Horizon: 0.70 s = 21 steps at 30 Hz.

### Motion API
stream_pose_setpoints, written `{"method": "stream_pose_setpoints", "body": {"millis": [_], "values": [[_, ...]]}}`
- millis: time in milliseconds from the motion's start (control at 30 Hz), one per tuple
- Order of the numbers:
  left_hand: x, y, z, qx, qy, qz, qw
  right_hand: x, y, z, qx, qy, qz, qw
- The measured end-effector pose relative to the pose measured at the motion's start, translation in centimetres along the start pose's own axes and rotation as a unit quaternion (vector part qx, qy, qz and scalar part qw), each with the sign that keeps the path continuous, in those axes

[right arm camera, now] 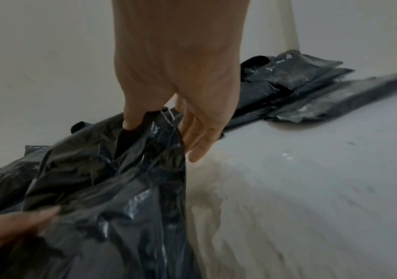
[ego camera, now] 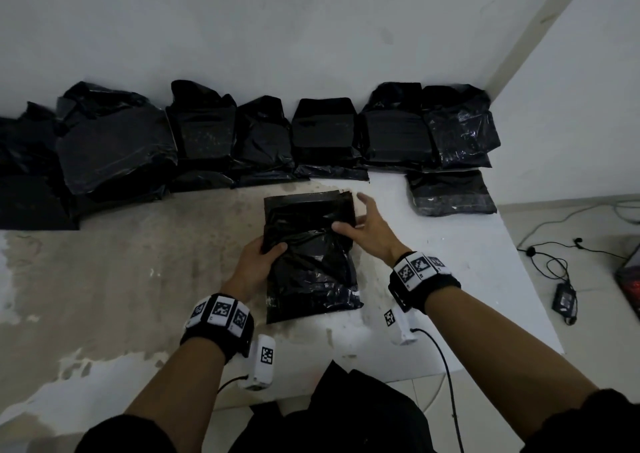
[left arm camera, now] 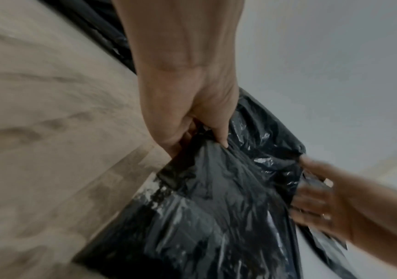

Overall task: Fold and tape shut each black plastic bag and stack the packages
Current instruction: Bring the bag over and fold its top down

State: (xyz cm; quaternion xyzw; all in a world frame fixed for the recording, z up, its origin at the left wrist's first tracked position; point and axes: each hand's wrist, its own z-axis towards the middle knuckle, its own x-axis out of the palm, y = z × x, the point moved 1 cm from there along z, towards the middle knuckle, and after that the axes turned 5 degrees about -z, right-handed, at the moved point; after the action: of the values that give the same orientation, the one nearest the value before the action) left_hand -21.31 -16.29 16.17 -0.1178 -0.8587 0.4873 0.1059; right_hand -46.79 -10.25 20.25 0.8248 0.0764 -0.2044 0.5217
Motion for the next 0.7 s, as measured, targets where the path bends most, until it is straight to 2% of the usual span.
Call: {"method": "stream_pose_setpoints", "body": {"millis": [67,133,233,367,500,600,700], "values": [[0.4,-0.1,-0.5,-0.005,0.001,-0.031,0.999,1.5,-1.5,-0.1,0.048,0.05,0.034,0.997],[0.6,-0.3,-1.1,0.005,-0.001,-0.054,0.999,2.7,-2.7,0.0,0.065,0.062,0.057,0.994],[0.2,0.2,-1.5,0.019,-0.014,-0.047,0.999,3.8,-4.1,0.4,0.062,0.03,0.078,0.995],[-1.3,0.6,-1.2,0.014,-0.041,0.015,0.999,3.4,-4.0,0.3,0.04,-0.002,0.082,0.996],[-0.9,-0.9,-0.6,0.033,-0.037,0.031,0.998,3.2,-3.6,0.1,0.008,0.025,0.06,0.998],[-0.4,-2.3,0.7,0.064,-0.076,0.02,0.995,3.4,-3.4,0.0,-0.004,0.045,0.034,0.998],[-0.3,-3.4,1.8,0.061,-0.118,-0.016,0.991,3.5,-3.2,-0.3,-0.003,0.04,0.009,0.999]]}}
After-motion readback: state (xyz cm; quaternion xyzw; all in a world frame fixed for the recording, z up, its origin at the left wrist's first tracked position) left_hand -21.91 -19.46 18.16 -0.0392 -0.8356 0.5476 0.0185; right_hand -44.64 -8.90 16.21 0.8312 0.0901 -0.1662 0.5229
